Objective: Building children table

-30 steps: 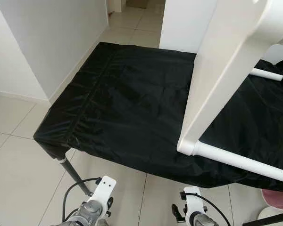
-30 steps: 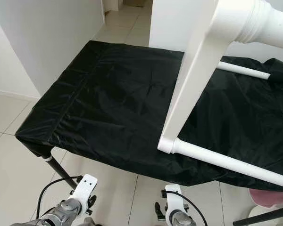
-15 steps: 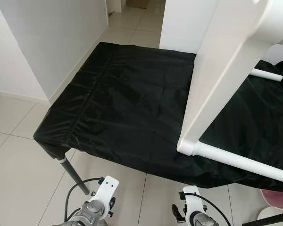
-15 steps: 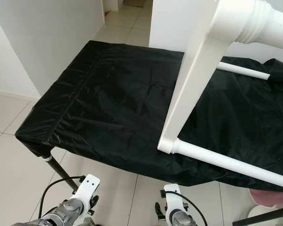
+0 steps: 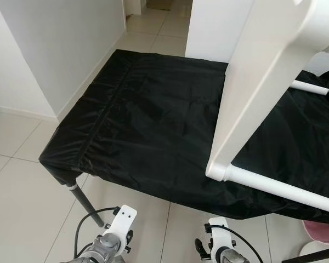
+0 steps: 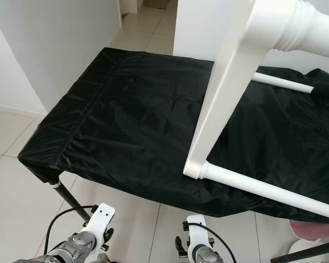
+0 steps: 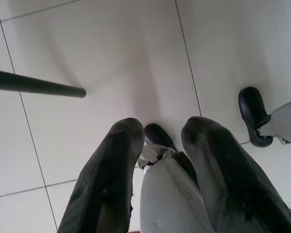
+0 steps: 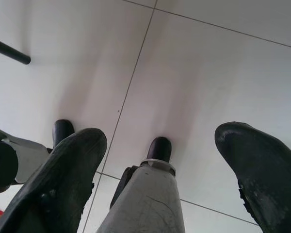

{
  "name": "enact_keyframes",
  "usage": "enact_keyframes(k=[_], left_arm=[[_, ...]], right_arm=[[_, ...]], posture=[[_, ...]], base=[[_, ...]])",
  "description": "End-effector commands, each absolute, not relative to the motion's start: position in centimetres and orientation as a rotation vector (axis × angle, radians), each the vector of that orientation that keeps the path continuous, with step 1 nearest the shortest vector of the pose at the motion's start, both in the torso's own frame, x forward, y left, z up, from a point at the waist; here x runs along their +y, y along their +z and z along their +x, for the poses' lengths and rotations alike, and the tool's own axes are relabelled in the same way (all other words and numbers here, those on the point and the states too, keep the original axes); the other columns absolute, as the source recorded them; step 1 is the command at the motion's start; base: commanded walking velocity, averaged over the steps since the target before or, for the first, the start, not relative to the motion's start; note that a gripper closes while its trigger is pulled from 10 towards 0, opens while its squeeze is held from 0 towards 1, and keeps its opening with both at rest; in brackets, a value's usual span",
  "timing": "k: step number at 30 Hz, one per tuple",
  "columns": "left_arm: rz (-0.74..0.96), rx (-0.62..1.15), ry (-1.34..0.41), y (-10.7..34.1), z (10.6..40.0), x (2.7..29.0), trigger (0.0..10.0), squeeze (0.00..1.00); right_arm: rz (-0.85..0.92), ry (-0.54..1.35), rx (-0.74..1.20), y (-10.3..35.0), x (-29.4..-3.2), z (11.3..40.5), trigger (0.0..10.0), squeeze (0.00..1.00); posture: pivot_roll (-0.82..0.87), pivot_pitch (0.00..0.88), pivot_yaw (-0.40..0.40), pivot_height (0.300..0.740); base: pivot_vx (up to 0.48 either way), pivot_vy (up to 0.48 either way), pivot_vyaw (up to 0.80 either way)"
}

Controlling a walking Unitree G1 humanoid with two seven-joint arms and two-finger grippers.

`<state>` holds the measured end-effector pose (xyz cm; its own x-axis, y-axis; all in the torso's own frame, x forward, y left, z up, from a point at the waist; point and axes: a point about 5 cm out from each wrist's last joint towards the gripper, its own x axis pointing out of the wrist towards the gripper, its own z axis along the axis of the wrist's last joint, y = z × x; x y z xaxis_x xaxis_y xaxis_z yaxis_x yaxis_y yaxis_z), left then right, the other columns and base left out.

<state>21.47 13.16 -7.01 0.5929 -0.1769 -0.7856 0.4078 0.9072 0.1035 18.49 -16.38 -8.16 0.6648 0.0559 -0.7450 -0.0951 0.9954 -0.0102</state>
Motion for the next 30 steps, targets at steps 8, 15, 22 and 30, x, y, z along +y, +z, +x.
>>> enact_keyframes(k=[8, 15, 22, 30], left_arm=[[0.270, 0.930, -0.398, -7.9, 19.8, 12.8, 10.0, 0.00], [0.330, 0.935, -0.425, -8.4, 18.8, 13.1, 10.0, 0.00], [0.349, 0.924, -0.416, -8.4, 18.7, 13.2, 10.0, 0.00], [0.337, 0.913, -0.413, -8.4, 18.8, 13.1, 10.0, 0.00]], right_arm=[[-0.056, 0.063, 0.879, -8.8, -16.8, 17.2, 10.0, 0.00], [-0.132, 0.108, 0.893, -9.1, -16.5, 16.4, 10.0, 0.00], [-0.157, 0.126, 0.895, -9.1, -16.7, 16.3, 10.0, 0.00], [-0.155, 0.083, 0.887, -9.0, -17.5, 16.6, 10.0, 0.00]], posture=[[-0.09, 0.000, 0.018, 0.740], [-0.07, 0.000, 0.006, 0.740], [-0.06, 0.000, 0.014, 0.740], [-0.07, 0.000, 0.011, 0.740]], base=[[0.000, 0.000, 0.00], [0.000, 0.000, 0.00], [0.000, 0.000, 0.00], [0.000, 0.000, 0.00]])
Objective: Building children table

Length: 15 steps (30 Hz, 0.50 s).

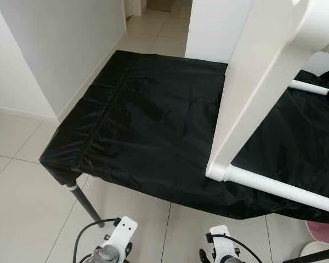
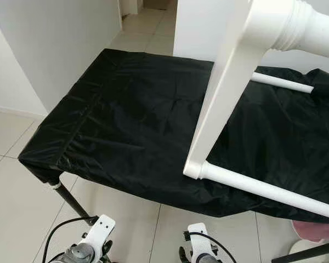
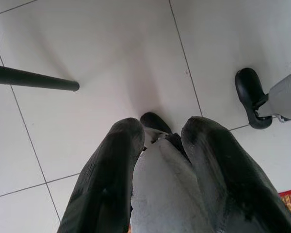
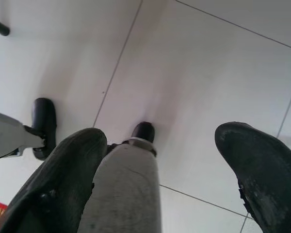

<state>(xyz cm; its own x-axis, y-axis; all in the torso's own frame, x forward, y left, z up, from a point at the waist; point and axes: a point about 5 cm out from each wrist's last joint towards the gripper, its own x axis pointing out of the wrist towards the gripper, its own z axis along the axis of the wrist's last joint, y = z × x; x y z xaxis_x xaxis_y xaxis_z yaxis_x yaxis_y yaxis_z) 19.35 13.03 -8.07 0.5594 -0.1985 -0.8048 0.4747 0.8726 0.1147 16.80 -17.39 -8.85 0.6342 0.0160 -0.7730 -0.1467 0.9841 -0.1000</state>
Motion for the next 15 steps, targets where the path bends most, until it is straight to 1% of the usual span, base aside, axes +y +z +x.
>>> enact_keyframes(k=[1, 6, 12, 13, 15], left_arm=[[0.332, 0.913, -0.411, -8.4, 18.8, 13.1, 10.0, 0.00], [0.330, 0.910, -0.417, -8.3, 18.8, 13.1, 10.0, 0.00], [0.343, 0.903, -0.386, -8.2, 19.2, 13.7, 10.0, 0.00], [0.318, 0.899, -0.336, -8.1, 19.3, 14.4, 10.0, 0.00], [0.295, 0.897, -0.304, -8.0, 19.4, 14.8, 10.0, 0.00]], right_arm=[[-0.157, 0.077, 0.885, -8.9, -17.6, 16.6, 10.0, 0.00], [-0.161, 0.081, 0.875, -8.8, -17.7, 16.8, 10.0, 0.00], [-0.128, 0.079, 0.882, -8.7, -18.2, 16.9, 10.0, 0.00], [-0.091, 0.041, 0.884, -8.7, -18.9, 16.9, 10.0, 0.00], [-0.071, 0.013, 0.882, -8.6, -19.3, 16.9, 10.0, 0.00]], posture=[[-0.07, 0.000, 0.011, 0.740], [-0.07, 0.000, 0.011, 0.740], [-0.05, 0.000, 0.005, 0.740], [-0.04, 0.000, 0.012, 0.740], [-0.04, 0.000, 0.012, 0.740]], base=[[0.000, 0.000, 0.00], [0.000, 0.000, 0.00], [0.000, 0.000, 0.00], [0.000, 0.000, 0.00], [0.000, 0.000, 0.00]])
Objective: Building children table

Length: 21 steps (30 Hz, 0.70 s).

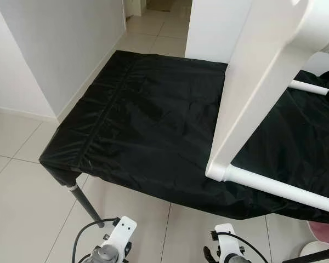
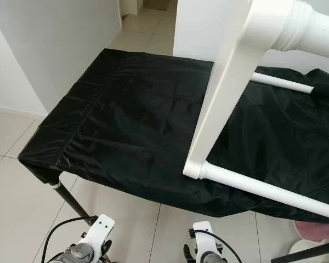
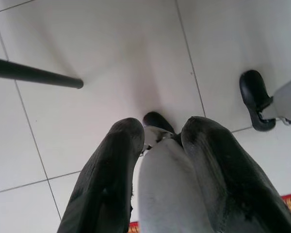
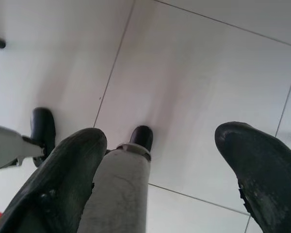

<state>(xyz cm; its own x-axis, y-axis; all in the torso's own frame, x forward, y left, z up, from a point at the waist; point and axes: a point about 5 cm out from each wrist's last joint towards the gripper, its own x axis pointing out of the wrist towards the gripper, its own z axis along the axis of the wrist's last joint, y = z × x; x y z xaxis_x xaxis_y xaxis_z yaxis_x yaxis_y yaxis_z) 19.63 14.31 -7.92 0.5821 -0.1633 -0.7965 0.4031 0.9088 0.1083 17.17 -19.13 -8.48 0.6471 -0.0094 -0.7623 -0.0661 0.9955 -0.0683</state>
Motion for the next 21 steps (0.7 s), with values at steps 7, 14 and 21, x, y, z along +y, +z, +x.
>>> enact_keyframes(k=[7, 14, 21], left_arm=[[0.179, 0.894, -0.166, -7.8, 19.7, 16.4, 10.0, 0.00], [0.173, 0.834, -0.113, -7.5, 19.9, 17.5, 10.0, 0.00], [0.161, 0.831, -0.035, -7.5, 19.7, 18.3, 10.0, 0.00]], right_arm=[[0.014, -0.073, 0.883, -8.6, -20.5, 16.5, 10.0, 0.00], [0.067, -0.110, 0.885, -8.8, -20.6, 16.1, 10.0, 0.00], [0.057, -0.073, 0.900, -9.0, -20.2, 15.6, 10.0, 0.00]], posture=[[-0.04, 0.000, 0.013, 0.740], [-0.04, 0.000, 0.000, 0.740], [-0.03, 0.000, -0.027, 0.740]], base=[[0.000, 0.000, 0.00], [0.000, 0.000, 0.00], [0.000, 0.000, 0.00]])
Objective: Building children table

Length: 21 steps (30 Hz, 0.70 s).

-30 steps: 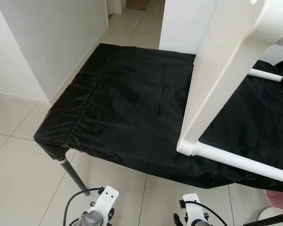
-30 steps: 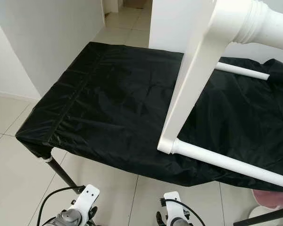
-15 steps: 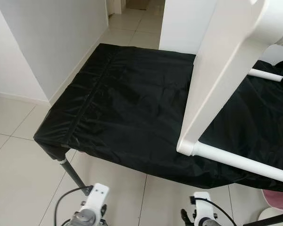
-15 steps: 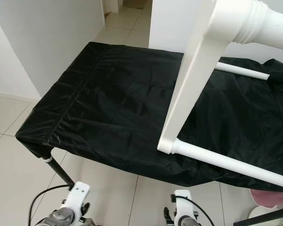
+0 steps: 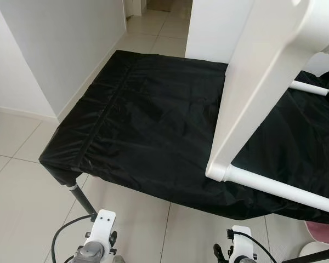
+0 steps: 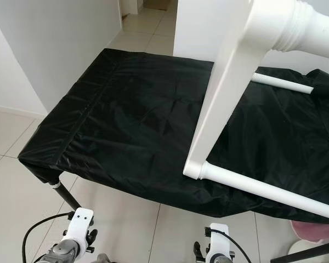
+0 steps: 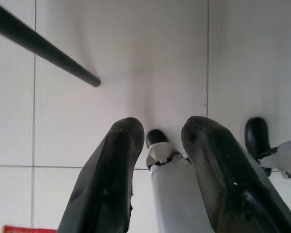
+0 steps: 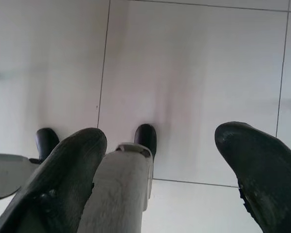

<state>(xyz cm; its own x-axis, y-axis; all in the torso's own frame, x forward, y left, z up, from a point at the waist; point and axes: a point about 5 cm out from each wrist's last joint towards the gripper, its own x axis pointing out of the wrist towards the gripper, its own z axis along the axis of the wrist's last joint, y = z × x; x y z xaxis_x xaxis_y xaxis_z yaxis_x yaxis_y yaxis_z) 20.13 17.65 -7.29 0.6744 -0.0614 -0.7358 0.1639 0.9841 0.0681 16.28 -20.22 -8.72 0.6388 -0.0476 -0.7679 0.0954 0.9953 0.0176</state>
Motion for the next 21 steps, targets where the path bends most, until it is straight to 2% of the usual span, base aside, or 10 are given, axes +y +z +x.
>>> enact_keyframes(k=[1, 8, 21], left_arm=[[0.145, 0.839, -0.016, -7.5, 19.6, 18.4, 10.0, 0.00], [-0.021, 0.893, 0.010, -8.2, 18.6, 18.2, 10.0, 0.00], [-0.029, 0.927, -0.025, -8.7, 17.7, 17.9, 10.0, 0.00]], right_arm=[[0.059, -0.068, 0.903, -9.1, -20.1, 15.6, 10.0, 0.00], [0.071, -0.044, 0.901, -9.1, -19.6, 15.7, 10.0, 0.00], [0.073, -0.047, 0.897, -9.1, -18.9, 15.9, 10.0, 0.00]], posture=[[-0.03, 0.000, -0.027, 0.740], [-0.03, 0.000, -0.029, 0.740], [-0.04, 0.000, -0.008, 0.740]], base=[[0.000, 0.000, 0.00], [0.000, 0.000, 0.00], [0.000, 0.000, 0.00]])
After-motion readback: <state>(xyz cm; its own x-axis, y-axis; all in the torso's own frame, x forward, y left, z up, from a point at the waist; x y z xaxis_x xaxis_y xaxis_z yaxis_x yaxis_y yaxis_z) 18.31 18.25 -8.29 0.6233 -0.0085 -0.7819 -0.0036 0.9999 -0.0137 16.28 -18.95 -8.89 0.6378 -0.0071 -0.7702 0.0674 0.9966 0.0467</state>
